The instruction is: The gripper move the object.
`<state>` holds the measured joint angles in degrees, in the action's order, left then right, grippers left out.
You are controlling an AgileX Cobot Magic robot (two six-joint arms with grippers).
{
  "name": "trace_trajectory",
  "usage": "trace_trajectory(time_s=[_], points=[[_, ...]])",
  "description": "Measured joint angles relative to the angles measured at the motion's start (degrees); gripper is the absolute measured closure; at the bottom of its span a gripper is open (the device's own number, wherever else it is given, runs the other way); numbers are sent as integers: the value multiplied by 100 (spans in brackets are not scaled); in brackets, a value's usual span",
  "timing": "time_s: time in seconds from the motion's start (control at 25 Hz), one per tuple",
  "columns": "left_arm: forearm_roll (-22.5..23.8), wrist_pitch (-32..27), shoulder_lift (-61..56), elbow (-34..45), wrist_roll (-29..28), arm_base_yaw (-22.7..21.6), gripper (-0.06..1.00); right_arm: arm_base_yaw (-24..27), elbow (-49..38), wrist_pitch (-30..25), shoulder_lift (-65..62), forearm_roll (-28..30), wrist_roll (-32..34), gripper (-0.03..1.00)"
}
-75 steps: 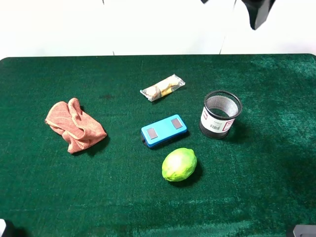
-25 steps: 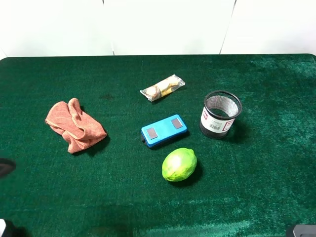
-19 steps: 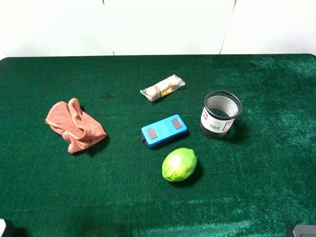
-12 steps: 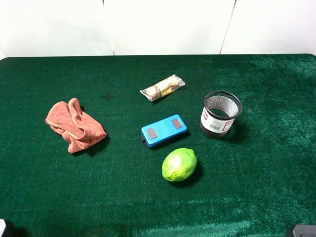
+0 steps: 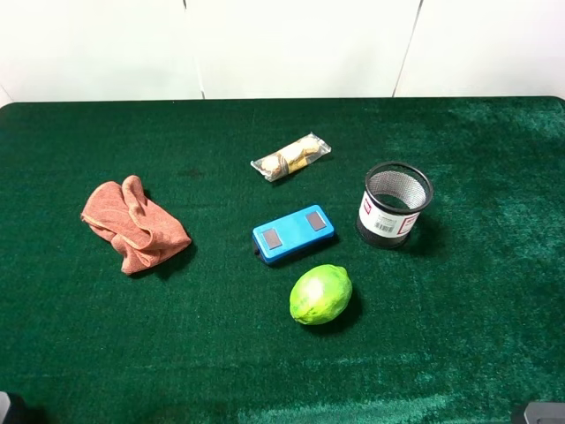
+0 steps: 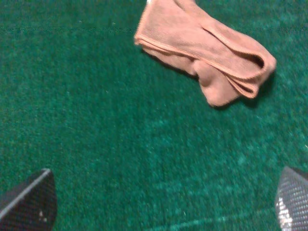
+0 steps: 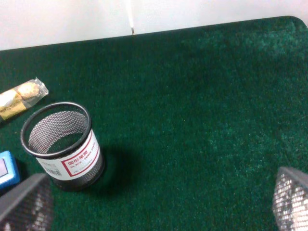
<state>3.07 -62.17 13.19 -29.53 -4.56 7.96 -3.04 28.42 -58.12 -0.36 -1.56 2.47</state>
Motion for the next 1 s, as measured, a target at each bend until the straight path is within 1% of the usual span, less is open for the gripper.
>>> trace_trajectory(time_s=[0.12, 0.32, 0.56, 1.0], points=[[-46, 91, -331, 68, 116, -260, 3, 0, 0, 0, 0, 0, 0, 27], [-169, 123, -821, 68, 402, -464, 3, 0, 0, 0, 0, 0, 0, 27], [-231, 123, -1349, 68, 522, -479, 3, 0, 0, 4, 0, -7, 0, 27], [-237, 123, -1354, 68, 540, -479, 3, 0, 0, 4, 0, -7, 0, 27]])
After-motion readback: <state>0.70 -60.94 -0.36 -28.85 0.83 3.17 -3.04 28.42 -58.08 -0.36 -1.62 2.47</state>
